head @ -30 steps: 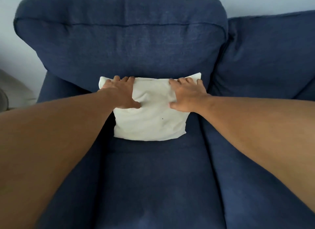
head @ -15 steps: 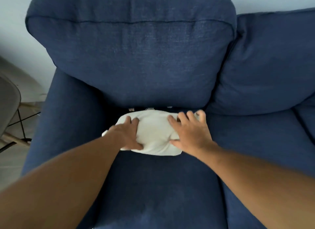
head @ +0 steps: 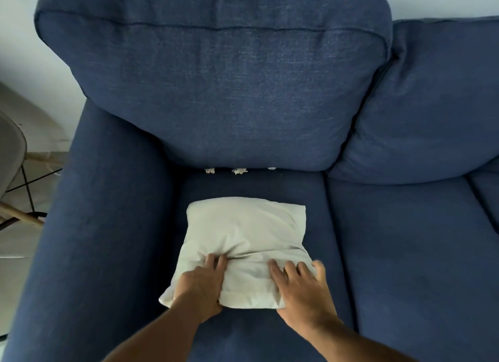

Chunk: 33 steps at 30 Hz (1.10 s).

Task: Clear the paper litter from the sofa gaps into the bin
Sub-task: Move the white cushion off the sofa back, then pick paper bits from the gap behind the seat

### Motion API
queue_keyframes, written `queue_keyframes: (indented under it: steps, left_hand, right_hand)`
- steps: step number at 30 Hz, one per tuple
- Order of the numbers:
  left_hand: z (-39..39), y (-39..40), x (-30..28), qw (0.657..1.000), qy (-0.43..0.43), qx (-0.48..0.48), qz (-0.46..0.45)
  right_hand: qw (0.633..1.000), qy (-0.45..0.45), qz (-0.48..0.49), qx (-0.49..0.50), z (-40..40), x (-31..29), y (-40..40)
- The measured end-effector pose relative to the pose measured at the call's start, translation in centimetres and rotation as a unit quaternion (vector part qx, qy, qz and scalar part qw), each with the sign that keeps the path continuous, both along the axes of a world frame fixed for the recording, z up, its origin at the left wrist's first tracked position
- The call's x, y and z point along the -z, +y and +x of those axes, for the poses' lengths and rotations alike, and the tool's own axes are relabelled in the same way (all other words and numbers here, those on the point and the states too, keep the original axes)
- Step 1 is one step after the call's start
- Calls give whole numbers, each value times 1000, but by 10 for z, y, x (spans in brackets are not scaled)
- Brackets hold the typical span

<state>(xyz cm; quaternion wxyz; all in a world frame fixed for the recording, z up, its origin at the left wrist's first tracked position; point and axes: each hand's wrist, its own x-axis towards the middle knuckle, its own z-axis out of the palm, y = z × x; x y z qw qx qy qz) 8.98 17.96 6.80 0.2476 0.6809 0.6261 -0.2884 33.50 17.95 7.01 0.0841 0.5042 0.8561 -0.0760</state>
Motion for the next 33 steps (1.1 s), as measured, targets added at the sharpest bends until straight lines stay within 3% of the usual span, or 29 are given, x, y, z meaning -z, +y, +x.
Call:
queue_keyframes:
  steps: [4, 7, 10, 12, 15, 19, 22, 26, 28, 33]
  left_hand:
    - [-6, -16, 10, 999, -12, 34, -35]
    - [-17, -12, 11, 994, -96, 27, -49]
    - [-26, -1, 5, 972, -235, -24, -21]
    - [-30, 13, 1, 957, -279, -73, 31]
    - [-33, 38, -2, 927, -303, -188, 112]
    - [-35, 78, -3, 891, -292, -309, 161]
    - [-34, 110, 7, 893, -249, -339, 160]
    - [-27, 140, 26, 902, -218, -327, 180]
    - [-20, 152, 38, 897, -219, -330, 197]
    - [0, 158, 59, 874, -241, -364, 211]
  right_hand:
    - [999, -21, -34, -8, 1, 5, -23]
    - [997, -35, -66, -1, -2, 5, -34]
    - [997, -38, -64, 8, -7, 1, -33]
    - [998, -25, -60, 18, -13, -5, -23]
    - [996, 4, -67, 61, -22, -14, 12]
    - [975, 68, -82, 197, -32, -24, 85]
    - [914, 162, -136, 346, -39, -14, 144]
    - [779, 303, -221, 503, -48, 21, 214]
    - [721, 346, -268, 538, -54, 42, 240]
    - [646, 389, -337, 563, -66, 91, 273]
